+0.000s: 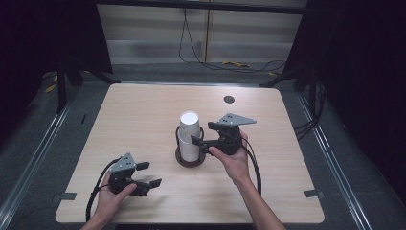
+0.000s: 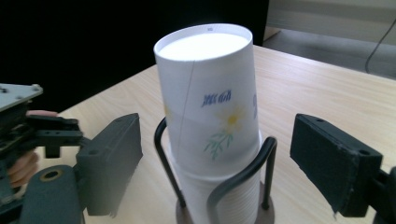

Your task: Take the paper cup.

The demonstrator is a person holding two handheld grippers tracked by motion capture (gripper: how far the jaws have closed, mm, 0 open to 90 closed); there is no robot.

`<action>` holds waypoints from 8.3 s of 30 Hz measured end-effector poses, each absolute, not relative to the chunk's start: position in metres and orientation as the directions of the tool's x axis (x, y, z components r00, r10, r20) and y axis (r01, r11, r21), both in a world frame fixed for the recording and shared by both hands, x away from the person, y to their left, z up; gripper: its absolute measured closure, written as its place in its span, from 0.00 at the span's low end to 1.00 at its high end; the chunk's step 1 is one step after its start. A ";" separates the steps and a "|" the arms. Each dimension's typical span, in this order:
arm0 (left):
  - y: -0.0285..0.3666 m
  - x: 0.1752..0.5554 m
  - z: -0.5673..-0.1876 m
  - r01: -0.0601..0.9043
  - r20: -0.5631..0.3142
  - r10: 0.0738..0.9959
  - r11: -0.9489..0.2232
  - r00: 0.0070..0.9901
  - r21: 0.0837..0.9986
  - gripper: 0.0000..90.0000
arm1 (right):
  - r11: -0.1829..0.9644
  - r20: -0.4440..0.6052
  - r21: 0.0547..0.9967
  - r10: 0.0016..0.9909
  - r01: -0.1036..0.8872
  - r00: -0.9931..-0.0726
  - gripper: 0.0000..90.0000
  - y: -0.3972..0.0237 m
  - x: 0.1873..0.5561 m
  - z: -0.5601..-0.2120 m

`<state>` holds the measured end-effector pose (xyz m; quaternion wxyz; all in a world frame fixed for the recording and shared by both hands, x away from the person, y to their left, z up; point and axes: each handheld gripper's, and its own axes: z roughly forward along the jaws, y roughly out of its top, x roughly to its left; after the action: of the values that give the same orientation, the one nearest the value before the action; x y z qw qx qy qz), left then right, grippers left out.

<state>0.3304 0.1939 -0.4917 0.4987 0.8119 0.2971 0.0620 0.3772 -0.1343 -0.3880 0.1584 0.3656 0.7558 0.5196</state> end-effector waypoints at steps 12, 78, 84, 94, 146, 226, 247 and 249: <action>0.192 0.332 -0.493 0.424 -0.195 0.549 -0.328 0.813 0.844 0.20 | 0.211 0.124 0.905 0.701 0.370 -0.702 0.26 -0.113 0.396 -0.380; 0.192 0.331 -0.497 0.416 -0.181 0.546 -0.344 0.818 0.842 0.20 | 0.204 0.115 0.907 0.720 0.367 -0.684 0.38 -0.098 0.410 -0.341; 0.192 0.332 -0.497 0.421 -0.185 0.550 -0.341 0.814 0.840 0.20 | 0.188 0.127 0.909 0.722 0.371 -0.680 0.38 -0.101 0.409 -0.340; 0.194 0.334 -0.499 0.435 -0.180 0.575 -0.342 0.798 0.833 0.20 | 0.155 0.131 0.926 0.723 0.345 -0.679 0.38 -0.105 0.404 -0.334; 0.189 0.332 -0.481 0.395 -0.189 0.532 -0.305 0.825 0.867 0.20 | 0.080 0.174 0.943 0.708 0.323 -0.684 0.39 -0.165 0.342 -0.317; 0.125 0.337 -0.457 0.306 -0.191 0.365 -0.290 0.911 0.907 0.18 | 0.194 0.280 0.860 0.594 0.472 -0.754 0.40 -0.098 0.327 -0.409; 0.124 0.336 -0.454 0.297 -0.193 0.357 -0.264 0.914 0.917 0.25 | 0.178 0.277 0.872 0.588 0.455 -0.760 0.39 -0.093 0.324 -0.408; 0.122 0.336 -0.454 0.298 -0.193 0.359 -0.267 0.913 0.916 0.25 | 0.175 0.279 0.872 0.589 0.457 -0.758 0.39 -0.094 0.324 -0.409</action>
<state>0.3362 0.1222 -0.4544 0.5692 0.7954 0.2066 0.0266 0.3239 -0.0936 -0.4085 0.0609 0.3424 0.7641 0.5433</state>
